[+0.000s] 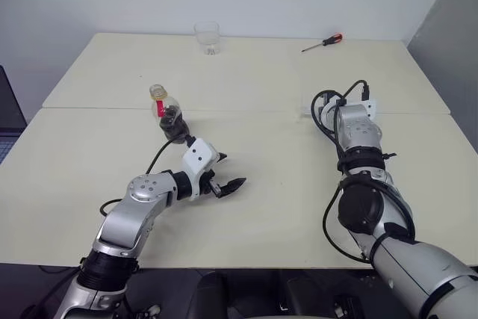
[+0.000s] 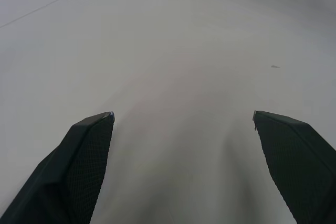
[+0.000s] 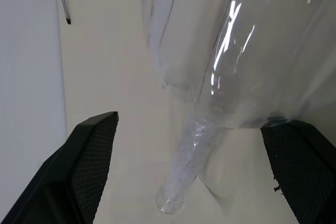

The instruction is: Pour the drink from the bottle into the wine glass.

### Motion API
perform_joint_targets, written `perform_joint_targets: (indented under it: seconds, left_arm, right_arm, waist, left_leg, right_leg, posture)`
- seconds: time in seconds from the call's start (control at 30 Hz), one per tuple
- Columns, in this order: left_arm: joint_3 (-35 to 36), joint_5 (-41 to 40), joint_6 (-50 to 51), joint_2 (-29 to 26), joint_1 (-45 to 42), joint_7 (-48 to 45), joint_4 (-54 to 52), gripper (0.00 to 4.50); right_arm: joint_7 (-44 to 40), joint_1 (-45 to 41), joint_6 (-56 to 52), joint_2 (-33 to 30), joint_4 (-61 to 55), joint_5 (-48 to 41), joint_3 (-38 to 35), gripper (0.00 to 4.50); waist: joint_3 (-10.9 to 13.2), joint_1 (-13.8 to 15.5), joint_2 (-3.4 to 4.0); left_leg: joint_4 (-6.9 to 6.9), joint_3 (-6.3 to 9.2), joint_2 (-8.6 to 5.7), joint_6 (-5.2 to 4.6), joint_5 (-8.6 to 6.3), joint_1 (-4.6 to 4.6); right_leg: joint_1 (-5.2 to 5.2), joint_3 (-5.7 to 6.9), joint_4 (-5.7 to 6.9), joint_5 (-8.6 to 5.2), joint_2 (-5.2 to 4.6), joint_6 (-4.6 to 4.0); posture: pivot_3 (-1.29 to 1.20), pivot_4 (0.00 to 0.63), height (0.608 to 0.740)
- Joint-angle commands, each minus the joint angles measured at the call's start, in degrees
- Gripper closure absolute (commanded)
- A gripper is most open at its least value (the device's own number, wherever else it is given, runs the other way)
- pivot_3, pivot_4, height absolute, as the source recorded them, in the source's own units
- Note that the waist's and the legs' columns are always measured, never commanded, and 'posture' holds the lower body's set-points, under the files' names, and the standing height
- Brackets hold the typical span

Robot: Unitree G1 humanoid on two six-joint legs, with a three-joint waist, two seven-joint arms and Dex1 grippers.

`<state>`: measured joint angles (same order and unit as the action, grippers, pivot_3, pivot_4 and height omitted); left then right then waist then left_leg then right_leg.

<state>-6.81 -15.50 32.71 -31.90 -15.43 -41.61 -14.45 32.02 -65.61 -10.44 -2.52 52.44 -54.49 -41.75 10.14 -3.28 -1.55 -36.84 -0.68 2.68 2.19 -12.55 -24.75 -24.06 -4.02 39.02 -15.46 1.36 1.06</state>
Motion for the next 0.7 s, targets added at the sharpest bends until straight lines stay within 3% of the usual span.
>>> perform_joint_targets:
  seconds: [0.03, 0.17, 0.47, 0.7]
  left_arm:
    - [1.2, -0.1, 0.2, -0.5, -0.3, 0.7, -3.0, 0.0]
    - [1.3, -0.1, 0.6, -0.5, 0.0, 1.1, -3.5, 0.0]
    - [1.4, -0.3, 0.8, -0.6, -0.1, 1.5, -3.6, 0.0]
    - [2.8, -0.3, -0.4, 0.2, -0.5, 3.0, -3.4, 0.0]
  right_arm:
    - [-0.4, -0.5, 3.4, -1.1, 3.3, 1.8, -0.9, 0.02]
    - [-0.5, -0.9, 4.3, -1.4, 4.7, 2.8, -1.0, 0.92]
    - [-0.8, -0.7, 4.7, -2.0, 5.7, 4.6, -0.6, 4.11]
    - [-4.9, 1.9, 1.4, -2.8, -0.4, 8.6, 4.2, 4.21]
  waist:
    - [0.0, 0.0, -0.01]
    - [0.0, 0.1, -0.02]
    - [0.0, 0.3, -0.02]
    - [0.0, 0.5, -0.02]
  left_leg:
    - [-0.02, 0.0, 0.0, 0.0, 0.0, 0.0]
    - [-0.1, 0.05, 0.0, -0.01, 0.01, 0.04]
    - [-0.07, 0.05, 0.0, -0.07, 0.05, 0.05]
    - [-0.09, 0.05, 0.0, -0.07, 0.05, 0.04]
  right_leg:
    - [0.01, 0.01, 0.0, 0.01, 0.0, 0.01]
    - [0.09, 0.01, 0.0, 0.02, 0.0, 0.03]
    - [0.09, 0.02, 0.01, 0.03, 0.0, 0.03]
    - [0.1, 0.01, 0.01, 0.03, -0.08, 0.03]
  posture:
    - [0.0, 0.15, 0.74]
    - [0.0, 0.15, 0.74]
    - [0.0, 0.15, 0.74]
    - [0.0, 0.15, 0.74]
